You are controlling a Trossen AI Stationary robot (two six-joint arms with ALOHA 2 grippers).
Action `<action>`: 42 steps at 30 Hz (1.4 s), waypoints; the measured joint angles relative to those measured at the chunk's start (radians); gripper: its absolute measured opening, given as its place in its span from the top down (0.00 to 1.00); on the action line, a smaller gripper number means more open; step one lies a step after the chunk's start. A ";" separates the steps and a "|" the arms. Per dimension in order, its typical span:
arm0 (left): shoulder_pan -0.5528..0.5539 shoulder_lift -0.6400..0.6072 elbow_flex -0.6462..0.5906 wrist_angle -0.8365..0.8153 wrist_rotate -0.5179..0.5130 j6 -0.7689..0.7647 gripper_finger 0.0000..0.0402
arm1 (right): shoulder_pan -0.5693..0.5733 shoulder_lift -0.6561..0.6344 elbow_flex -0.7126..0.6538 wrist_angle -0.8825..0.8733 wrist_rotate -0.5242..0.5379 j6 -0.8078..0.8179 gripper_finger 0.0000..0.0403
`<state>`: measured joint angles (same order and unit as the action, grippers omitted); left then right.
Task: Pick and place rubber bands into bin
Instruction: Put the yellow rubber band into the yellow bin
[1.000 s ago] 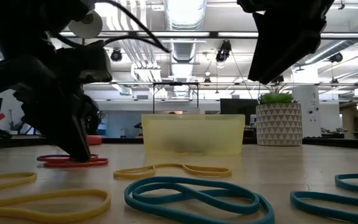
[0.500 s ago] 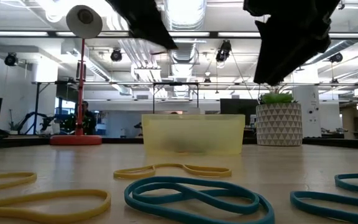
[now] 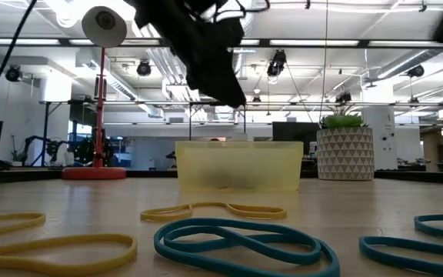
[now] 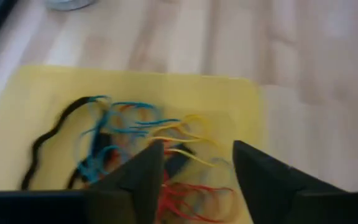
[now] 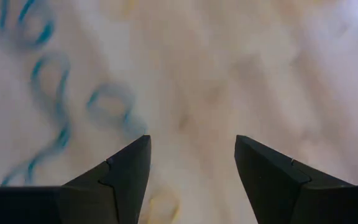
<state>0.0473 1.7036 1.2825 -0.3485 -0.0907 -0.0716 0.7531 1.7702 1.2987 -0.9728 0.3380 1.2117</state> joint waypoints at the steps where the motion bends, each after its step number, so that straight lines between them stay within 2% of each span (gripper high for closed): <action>1: -0.013 -0.009 0.001 -0.013 0.018 0.000 0.53 | 0.027 0.000 -0.001 -0.013 -0.019 0.051 0.46; 4: -0.066 -0.053 -0.003 -0.080 0.048 -0.023 0.46 | 0.081 -0.001 -0.020 -0.071 -0.118 0.302 0.46; 8: -0.140 -0.125 -0.031 -0.104 0.054 -0.152 0.44 | 0.105 -0.002 -0.073 -0.066 -0.262 0.464 0.46; 12: -0.178 -0.158 -0.055 -0.169 0.047 -0.392 0.44 | 0.087 -0.003 -0.161 -0.032 -0.595 0.679 0.46; 14: -0.195 -0.165 -0.055 -0.208 0.042 -0.453 0.44 | 0.086 -0.007 -0.199 0.043 -0.668 0.757 0.46; 18: -0.233 -0.169 -0.055 -0.256 0.033 -0.496 0.44 | 0.087 -0.018 -0.246 0.293 -0.674 0.839 0.46; 21: -0.257 -0.168 -0.055 -0.262 0.033 -0.500 0.44 | 0.087 -0.011 -0.256 0.396 -0.640 0.887 0.46; 26: -0.277 -0.166 -0.055 -0.262 0.029 -0.526 0.44 | 0.092 0.003 -0.249 0.386 -0.512 0.913 0.46; 29: -0.280 -0.166 -0.055 -0.262 0.029 -0.528 0.44 | 0.092 0.015 -0.243 0.330 -0.474 0.912 0.46; 38: -0.282 -0.166 -0.055 -0.263 0.029 -0.529 0.44 | 0.093 0.080 -0.244 0.323 -0.482 0.888 0.47; 42: -0.282 -0.166 -0.055 -0.263 0.029 -0.528 0.44 | 0.093 0.113 -0.229 0.320 -0.488 0.876 0.57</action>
<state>-0.2348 1.5379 1.2278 -0.6114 -0.0617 -0.5992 0.8459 1.8835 1.0702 -0.6531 -0.1495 2.0876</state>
